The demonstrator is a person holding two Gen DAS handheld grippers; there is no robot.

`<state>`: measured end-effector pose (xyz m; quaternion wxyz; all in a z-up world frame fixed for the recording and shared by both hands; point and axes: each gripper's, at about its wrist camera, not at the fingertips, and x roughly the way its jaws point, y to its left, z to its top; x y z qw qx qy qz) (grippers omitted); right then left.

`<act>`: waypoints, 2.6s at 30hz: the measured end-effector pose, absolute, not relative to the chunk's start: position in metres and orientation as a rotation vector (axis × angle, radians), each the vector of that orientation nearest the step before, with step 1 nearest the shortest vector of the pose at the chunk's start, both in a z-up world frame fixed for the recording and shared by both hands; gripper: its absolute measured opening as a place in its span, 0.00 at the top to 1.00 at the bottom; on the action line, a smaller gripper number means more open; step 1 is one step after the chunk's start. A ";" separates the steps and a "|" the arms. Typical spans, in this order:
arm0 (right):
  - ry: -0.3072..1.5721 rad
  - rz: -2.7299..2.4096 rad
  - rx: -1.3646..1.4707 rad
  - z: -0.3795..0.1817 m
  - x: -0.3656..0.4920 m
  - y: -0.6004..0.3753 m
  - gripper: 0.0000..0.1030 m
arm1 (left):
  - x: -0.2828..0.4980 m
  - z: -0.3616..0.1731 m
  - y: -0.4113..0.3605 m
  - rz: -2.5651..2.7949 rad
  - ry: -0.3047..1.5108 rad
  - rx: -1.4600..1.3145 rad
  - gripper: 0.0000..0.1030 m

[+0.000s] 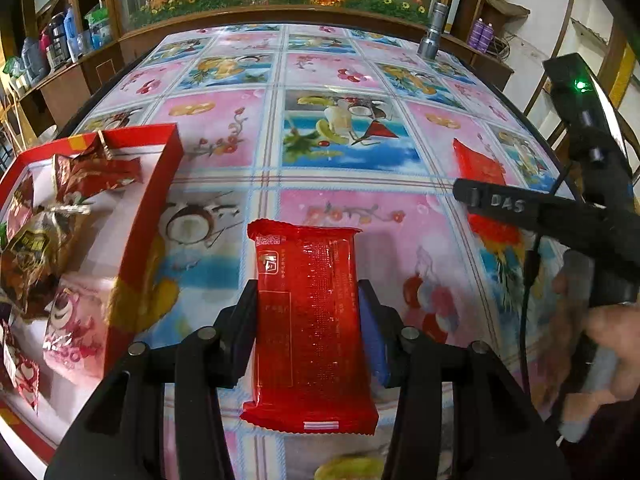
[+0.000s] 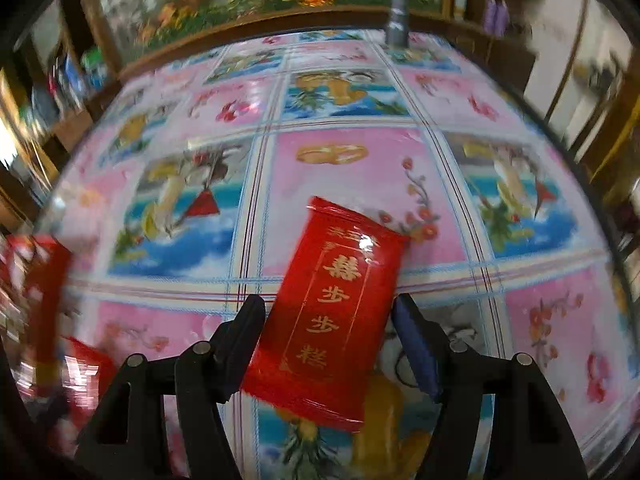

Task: Organize snacks
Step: 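Grasp the long red bar packet with the left tool while the right tool holds its packet, then hold both red packets and carry them toward the red box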

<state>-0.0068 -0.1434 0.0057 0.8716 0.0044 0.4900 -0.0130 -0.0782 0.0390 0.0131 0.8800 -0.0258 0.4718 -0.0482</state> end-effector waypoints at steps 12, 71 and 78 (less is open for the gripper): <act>1.047 0.182 -0.020 0.009 -0.046 -0.148 0.50 | -0.107 0.014 0.048 -0.142 0.969 -0.097 0.56; 0.983 0.297 0.068 0.015 -0.132 -0.147 0.51 | -0.150 0.019 0.044 -0.129 0.876 0.048 0.57; 0.983 0.323 0.085 0.021 -0.131 -0.136 0.51 | -0.154 0.028 0.050 -0.119 0.843 0.046 0.57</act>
